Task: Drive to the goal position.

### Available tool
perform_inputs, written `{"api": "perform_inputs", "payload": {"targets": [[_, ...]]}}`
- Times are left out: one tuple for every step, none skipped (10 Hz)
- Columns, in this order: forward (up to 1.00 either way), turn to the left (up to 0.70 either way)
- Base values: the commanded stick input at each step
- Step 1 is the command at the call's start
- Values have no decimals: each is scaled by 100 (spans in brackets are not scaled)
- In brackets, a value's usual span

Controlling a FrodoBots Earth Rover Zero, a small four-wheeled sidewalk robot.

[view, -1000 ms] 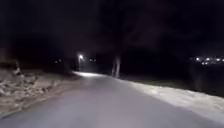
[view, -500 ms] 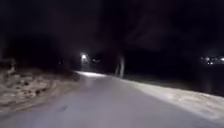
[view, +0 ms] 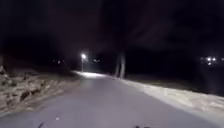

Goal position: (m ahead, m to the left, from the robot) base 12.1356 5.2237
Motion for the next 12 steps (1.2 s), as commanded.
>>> {"api": "perform_inputs", "payload": {"targets": [[100, 5], [100, 5], [100, 5], [100, 7], [100, 12], [100, 17], [100, 20], [100, 9], [100, 5], [100, 5], [100, 5], [100, 7]]}}
